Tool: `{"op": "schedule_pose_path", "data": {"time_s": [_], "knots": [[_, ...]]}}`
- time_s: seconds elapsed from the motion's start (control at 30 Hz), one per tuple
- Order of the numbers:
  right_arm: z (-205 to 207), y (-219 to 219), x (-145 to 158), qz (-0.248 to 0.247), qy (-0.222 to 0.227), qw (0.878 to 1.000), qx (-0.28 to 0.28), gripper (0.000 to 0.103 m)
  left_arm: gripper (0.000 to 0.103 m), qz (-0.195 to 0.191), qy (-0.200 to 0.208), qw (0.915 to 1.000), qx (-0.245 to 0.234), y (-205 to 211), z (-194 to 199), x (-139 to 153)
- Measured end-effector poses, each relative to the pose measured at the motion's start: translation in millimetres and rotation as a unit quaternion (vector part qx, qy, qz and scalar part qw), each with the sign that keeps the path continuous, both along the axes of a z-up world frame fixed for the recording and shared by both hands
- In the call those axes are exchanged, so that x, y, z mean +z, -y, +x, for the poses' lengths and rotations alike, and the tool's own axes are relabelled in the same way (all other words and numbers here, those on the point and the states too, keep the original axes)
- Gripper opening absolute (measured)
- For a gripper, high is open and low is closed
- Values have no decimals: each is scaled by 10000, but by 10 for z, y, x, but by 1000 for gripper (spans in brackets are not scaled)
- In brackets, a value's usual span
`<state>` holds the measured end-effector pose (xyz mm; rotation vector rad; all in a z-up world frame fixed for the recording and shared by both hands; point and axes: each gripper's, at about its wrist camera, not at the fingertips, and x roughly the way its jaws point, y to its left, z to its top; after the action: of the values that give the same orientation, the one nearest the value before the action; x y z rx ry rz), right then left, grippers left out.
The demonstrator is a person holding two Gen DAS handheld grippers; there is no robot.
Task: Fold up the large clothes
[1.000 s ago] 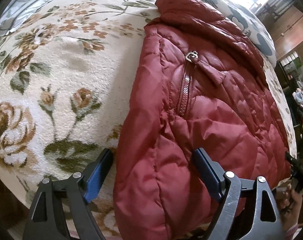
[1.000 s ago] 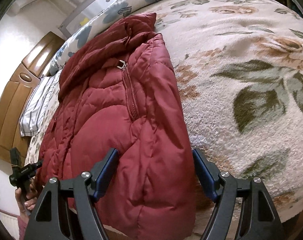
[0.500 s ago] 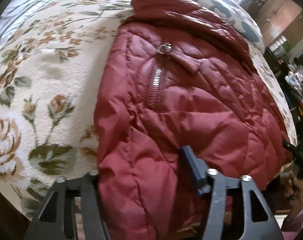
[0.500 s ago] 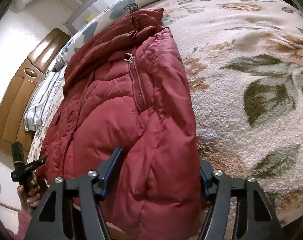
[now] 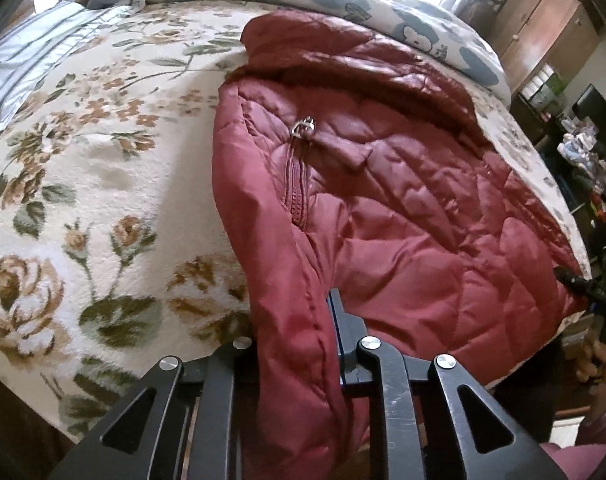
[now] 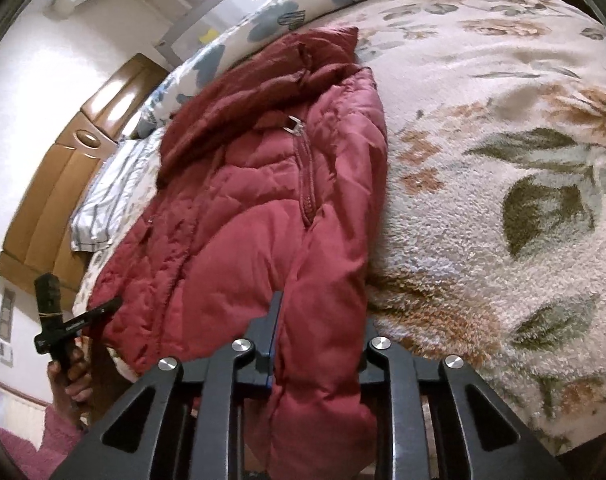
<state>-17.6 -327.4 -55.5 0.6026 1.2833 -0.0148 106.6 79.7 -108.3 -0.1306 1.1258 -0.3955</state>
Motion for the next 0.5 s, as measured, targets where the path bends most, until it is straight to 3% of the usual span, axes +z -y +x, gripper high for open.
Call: {"op": "schedule_pose_path", "data": {"time_s": [0.27,0.5], "knots": [[96,54,260,395,515,9978,-94,22,15,-355,416,9985,-24,-133,-136,468],[322,90,485,363,1062,9936,-113,21,15,-515,835,9951,129,-234,-36,766]]}}
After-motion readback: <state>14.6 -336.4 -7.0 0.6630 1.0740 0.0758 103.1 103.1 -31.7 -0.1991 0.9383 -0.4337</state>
